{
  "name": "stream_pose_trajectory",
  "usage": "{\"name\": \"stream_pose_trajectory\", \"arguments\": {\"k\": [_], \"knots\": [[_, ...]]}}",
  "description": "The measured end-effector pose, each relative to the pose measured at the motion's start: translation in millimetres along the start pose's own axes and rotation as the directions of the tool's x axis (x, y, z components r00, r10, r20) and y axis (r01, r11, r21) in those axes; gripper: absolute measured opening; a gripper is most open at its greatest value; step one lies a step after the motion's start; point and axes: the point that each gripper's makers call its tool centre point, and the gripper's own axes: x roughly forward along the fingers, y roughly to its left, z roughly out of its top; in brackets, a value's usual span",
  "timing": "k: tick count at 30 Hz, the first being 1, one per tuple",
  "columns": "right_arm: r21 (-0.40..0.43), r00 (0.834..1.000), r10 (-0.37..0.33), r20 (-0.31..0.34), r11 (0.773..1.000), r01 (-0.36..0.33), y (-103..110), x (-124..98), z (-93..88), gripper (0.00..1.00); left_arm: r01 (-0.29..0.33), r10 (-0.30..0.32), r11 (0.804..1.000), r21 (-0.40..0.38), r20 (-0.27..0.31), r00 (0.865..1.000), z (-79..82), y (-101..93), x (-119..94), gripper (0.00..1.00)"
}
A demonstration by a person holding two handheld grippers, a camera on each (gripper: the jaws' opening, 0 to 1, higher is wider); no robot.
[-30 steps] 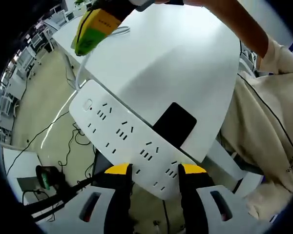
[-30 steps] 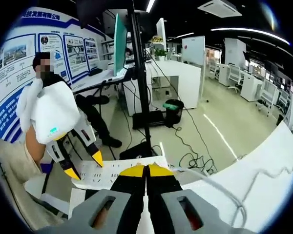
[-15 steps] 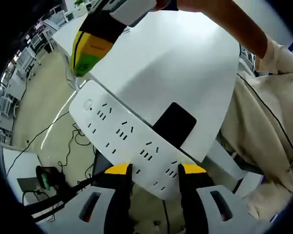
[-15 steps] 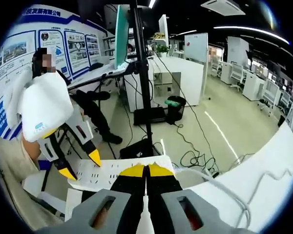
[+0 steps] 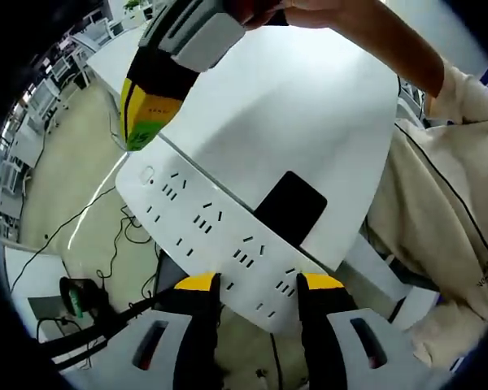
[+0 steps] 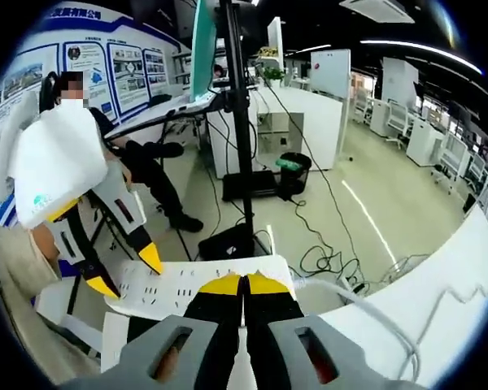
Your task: Pick up the power strip scattered on the table, fix it on the side mounting bracket of the table, and press the switch
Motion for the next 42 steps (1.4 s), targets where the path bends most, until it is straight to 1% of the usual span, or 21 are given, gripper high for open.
{"name": "stream_pose_trajectory", "arguments": {"k": [3, 11, 17, 23, 29, 36, 42], "knots": [[0.009, 1.000, 0.000, -0.007, 1.000, 0.000, -1, 2, -2.6, 0.00, 0.000, 0.000, 1.000, 0.000, 0.001, 1.000, 0.0, -0.1, 0, 0.43], [-0.001, 0.999, 0.009, -0.034, 1.000, -0.009, 0, 15, -6.6, 0.00, 0.000, 0.000, 1.000, 0.001, -0.002, 1.000, -0.3, 0.9, 0, 0.43], [-0.002, 0.998, 0.007, -0.055, 1.000, -0.007, -3, 23, -9.4, 0.00, 0.000, 0.000, 1.000, 0.003, 0.000, 1.000, -0.2, 1.7, 0, 0.43], [-0.005, 0.998, 0.004, -0.070, 1.000, -0.004, -2, 28, -11.6, 0.00, -0.001, 0.001, 1.000, 0.003, 0.004, 1.000, -0.1, 0.5, -1, 0.43], [-0.003, 0.996, -0.002, -0.085, 1.000, 0.002, -5, 32, -14.5, 0.00, -0.001, 0.001, 1.000, 0.003, 0.004, 1.000, 0.0, -1.0, -1, 0.43], [-0.009, 0.994, -0.020, -0.104, 1.000, 0.020, -9, 34, -23.0, 0.00, -0.001, 0.001, 1.000, 0.004, 0.005, 1.000, 0.4, -1.9, -1, 0.43], [-0.006, 0.995, -0.023, -0.098, 1.000, 0.022, -7, 32, -22.1, 0.00, -0.001, 0.001, 1.000, 0.004, 0.012, 1.000, 0.6, -2.6, 0, 0.43]]}}
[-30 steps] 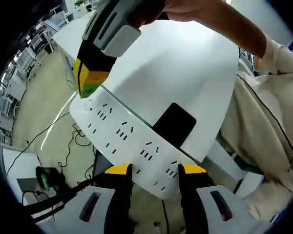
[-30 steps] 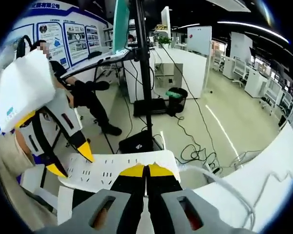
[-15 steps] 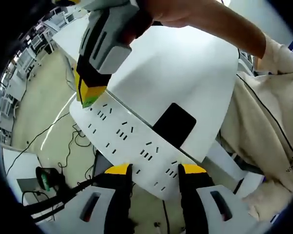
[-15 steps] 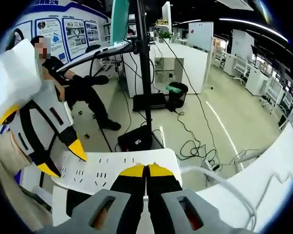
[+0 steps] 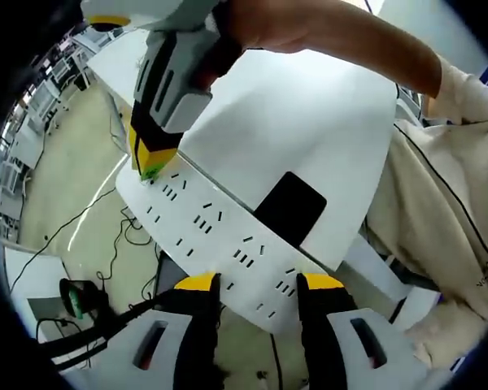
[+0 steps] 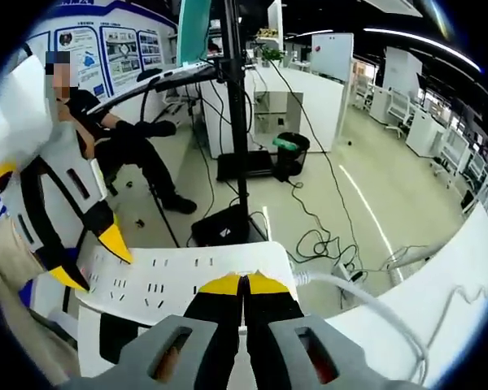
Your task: Pick up the power strip scattered on the table, fix it on the side mounting bracket of the table, and press the switch
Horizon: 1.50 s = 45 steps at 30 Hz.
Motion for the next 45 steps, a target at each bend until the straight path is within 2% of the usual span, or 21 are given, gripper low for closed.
{"name": "stream_pose_trajectory", "arguments": {"k": [8, 16, 21, 26, 36, 45], "knots": [[-0.018, 1.000, 0.006, 0.000, 1.000, -0.006, 4, -1, -0.6, 0.00, -0.001, 0.001, 1.000, 0.001, 0.002, 1.000, 0.2, -0.5, 0, 0.43], [0.030, 0.999, 0.042, 0.009, 0.999, -0.042, -1, 4, 3.8, 0.00, 0.001, -0.001, 1.000, 0.002, 0.004, 1.000, 0.1, -0.8, 1, 0.42], [0.006, 0.998, 0.056, -0.004, 0.998, -0.056, 3, 5, 4.9, 0.00, 0.001, -0.001, 1.000, 0.002, -0.001, 1.000, 0.1, -0.3, 1, 0.42], [0.029, 0.998, 0.068, 0.004, 0.997, -0.068, 0, 6, 2.8, 0.00, 0.001, -0.001, 1.000, 0.001, 0.006, 1.000, 0.2, 0.0, 1, 0.42], [0.004, 0.998, 0.046, -0.044, 0.999, -0.046, -5, 4, -3.5, 0.00, 0.003, -0.003, 1.000, 0.003, -0.001, 1.000, 0.8, 0.2, 1, 0.42], [-0.004, 0.996, 0.021, -0.091, 1.000, -0.021, 1, 5, -5.2, 0.00, 0.004, -0.004, 1.000, 0.000, 0.005, 1.000, 0.8, 0.4, 0, 0.42]]}}
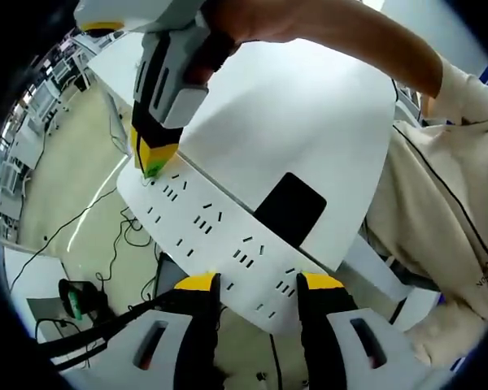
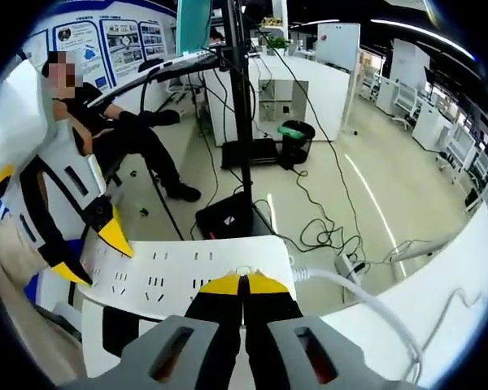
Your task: Pick up the power strip scattered on the table, fix it on the side mounting bracket of the table, and press the switch
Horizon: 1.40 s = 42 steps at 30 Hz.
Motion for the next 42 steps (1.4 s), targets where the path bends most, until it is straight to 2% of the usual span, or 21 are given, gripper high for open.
{"name": "stream_pose_trajectory", "arguments": {"k": [19, 26, 32, 42], "knots": [[0.018, 0.991, -0.092, -0.101, 0.995, 0.094, 6, -2, -5.6, 0.00, 0.002, -0.001, 1.000, -0.005, 0.008, 1.000, -0.7, 2.0, -1, 0.42], [-0.005, 0.971, -0.126, -0.201, 0.992, 0.127, 4, -1, -5.3, 0.00, 0.005, -0.005, 1.000, -0.002, 0.012, 1.000, -0.6, 1.4, -1, 0.42], [0.002, 0.946, -0.096, -0.308, 0.995, 0.102, 1, 0, -4.4, 0.00, 0.006, -0.006, 1.000, -0.003, 0.019, 1.000, -0.2, 1.0, 0, 0.42], [0.004, 0.953, -0.078, -0.294, 0.997, 0.083, -3, 2, -1.3, 0.00, 0.006, -0.006, 1.000, -0.002, 0.018, 1.000, -0.9, 0.6, 0, 0.42]]}}
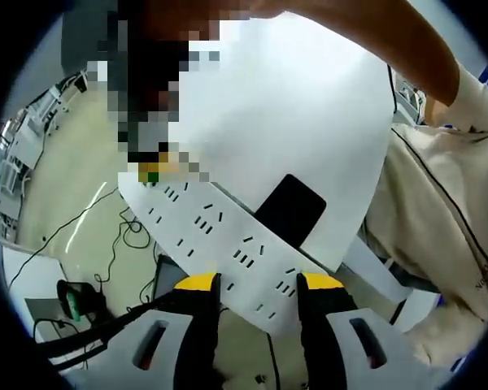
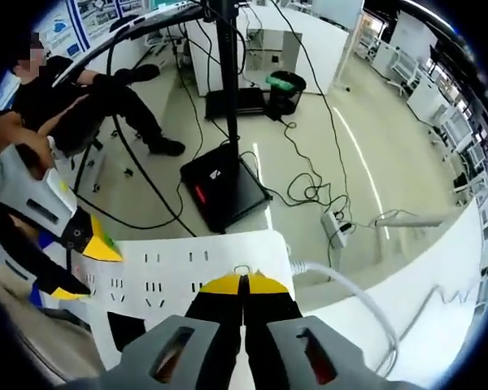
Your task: Pick up the power strip scattered on the table, fix it on the side mounting bracket of the table, and press the switch
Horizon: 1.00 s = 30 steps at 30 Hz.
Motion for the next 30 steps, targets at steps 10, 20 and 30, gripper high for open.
{"name": "stream_pose_trajectory", "arguments": {"k": [10, 20, 30], "knots": [[-0.060, 0.998, -0.058, -0.014, 0.997, 0.057, 0.7, -0.3, 1.6, 0.00, -0.004, 0.004, 1.000, -0.002, -0.003, 1.000, -0.8, -0.1, 0.0, 0.42], [-0.036, 0.998, -0.038, 0.041, 0.999, 0.039, 0.1, -2.1, 0.7, 0.00, -0.008, 0.008, 1.000, 0.001, 0.003, 1.000, -1.1, -0.9, -0.1, 0.42], [-0.042, 0.995, -0.014, 0.102, 0.999, 0.018, 5.6, -7.4, 1.4, 0.00, -0.010, 0.010, 1.000, -0.001, -0.012, 1.000, -0.8, -0.7, 0.7, 0.42]]}}
